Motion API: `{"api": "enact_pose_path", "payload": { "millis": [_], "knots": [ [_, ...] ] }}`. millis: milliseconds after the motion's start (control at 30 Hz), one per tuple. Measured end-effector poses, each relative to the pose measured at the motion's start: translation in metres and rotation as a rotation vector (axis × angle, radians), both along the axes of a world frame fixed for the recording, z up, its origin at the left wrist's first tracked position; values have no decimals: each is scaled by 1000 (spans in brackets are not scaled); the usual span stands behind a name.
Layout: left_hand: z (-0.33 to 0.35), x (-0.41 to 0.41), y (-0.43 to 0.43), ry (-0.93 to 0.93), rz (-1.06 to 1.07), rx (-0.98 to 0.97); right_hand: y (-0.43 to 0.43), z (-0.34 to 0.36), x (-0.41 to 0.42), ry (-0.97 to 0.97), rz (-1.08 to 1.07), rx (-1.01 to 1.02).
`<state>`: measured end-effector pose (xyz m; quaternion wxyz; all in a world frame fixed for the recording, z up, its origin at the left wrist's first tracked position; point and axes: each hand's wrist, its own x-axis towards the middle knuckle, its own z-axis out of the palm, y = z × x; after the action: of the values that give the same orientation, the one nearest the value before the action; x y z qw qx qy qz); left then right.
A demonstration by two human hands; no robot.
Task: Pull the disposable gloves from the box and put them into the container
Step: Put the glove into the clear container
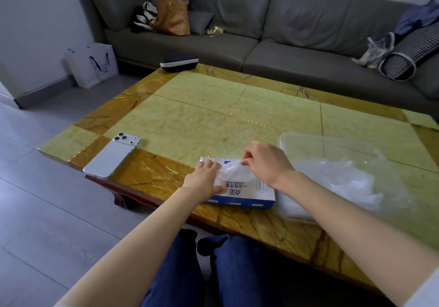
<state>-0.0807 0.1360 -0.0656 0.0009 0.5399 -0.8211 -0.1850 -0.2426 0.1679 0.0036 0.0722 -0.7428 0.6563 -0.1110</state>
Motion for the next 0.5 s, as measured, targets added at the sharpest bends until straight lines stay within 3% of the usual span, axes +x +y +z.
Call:
{"api": "enact_pose_path", "payload": {
  "millis": [267, 500],
  "knots": [
    [0, 1, 1, 32, 5, 10, -2, 12, -25, -155, -136, -143],
    [2, 2, 2, 83, 4, 12, 1, 13, -37, -212, -198, -136]
  ]
}}
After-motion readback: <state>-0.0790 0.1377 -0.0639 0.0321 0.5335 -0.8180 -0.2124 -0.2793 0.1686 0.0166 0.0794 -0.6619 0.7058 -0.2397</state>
